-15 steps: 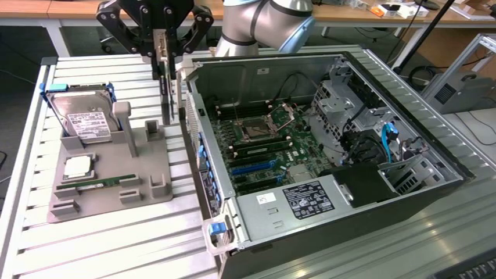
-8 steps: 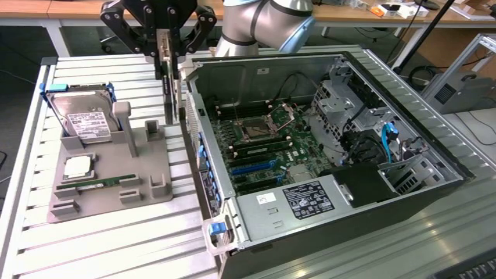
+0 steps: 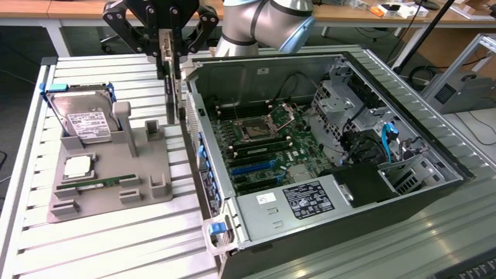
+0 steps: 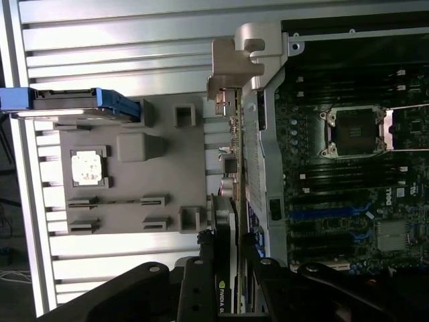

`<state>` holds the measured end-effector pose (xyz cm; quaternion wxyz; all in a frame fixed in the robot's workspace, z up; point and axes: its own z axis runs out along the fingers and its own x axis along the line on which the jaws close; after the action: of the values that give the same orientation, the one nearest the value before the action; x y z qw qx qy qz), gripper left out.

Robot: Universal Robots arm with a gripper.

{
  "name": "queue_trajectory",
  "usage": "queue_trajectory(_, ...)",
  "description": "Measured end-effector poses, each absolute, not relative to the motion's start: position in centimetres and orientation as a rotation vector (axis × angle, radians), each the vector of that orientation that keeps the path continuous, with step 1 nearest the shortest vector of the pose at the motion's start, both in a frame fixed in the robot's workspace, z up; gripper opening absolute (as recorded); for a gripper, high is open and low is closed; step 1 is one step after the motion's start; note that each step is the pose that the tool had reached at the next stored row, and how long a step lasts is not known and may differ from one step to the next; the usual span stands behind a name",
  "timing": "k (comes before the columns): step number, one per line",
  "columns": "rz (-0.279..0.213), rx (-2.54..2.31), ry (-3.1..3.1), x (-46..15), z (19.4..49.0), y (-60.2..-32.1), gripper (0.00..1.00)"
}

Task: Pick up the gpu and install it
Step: 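Pick up the gpu and move the gpu toward the slot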

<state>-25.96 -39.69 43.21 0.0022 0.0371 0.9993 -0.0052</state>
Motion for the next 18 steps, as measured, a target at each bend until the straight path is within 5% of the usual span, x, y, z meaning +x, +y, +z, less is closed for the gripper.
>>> queue_trajectory(18, -0.016, 0.116, 3.135, -25.51, 43.21, -39.70, 0.27)
